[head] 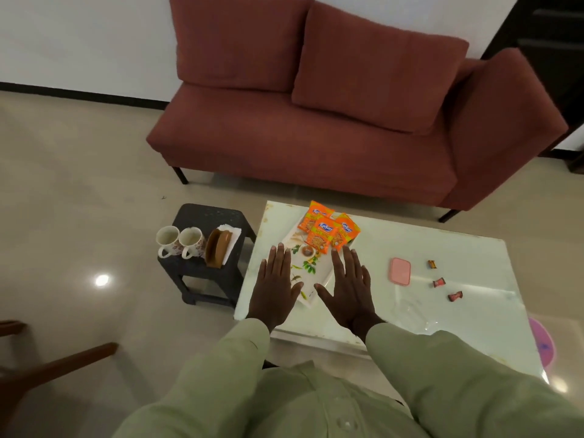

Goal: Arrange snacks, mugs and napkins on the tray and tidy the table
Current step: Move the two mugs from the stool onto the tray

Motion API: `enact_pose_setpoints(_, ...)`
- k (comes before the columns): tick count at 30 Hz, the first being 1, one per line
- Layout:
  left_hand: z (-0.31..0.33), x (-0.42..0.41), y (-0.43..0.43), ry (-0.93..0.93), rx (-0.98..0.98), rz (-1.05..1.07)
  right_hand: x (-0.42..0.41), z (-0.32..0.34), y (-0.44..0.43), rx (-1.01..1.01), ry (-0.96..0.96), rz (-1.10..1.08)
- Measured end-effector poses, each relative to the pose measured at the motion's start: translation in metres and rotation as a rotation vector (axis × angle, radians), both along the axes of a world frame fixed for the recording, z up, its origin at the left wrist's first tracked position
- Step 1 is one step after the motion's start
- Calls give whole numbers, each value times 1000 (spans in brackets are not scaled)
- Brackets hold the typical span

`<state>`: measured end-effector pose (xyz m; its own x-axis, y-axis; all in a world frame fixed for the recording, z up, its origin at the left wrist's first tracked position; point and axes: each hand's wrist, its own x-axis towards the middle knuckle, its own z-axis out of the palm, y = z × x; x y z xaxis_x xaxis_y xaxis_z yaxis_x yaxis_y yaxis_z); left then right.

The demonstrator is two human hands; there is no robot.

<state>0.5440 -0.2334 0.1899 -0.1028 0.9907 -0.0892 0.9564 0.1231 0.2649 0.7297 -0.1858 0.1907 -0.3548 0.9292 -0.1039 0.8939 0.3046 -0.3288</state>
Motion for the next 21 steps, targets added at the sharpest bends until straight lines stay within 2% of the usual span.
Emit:
enact_pose_setpoints(7,-7,-74,-18,-6,-18,96,-72,-3,4,14,19,21)
enact_pose_setpoints(16,-7,-236,-48,-13,-31,110,-236,-19,-37,-26,127,-13)
enact_pose_setpoints(21,-16,-289,-64,8,-91,122,-285,-27,-52,-56,77,30)
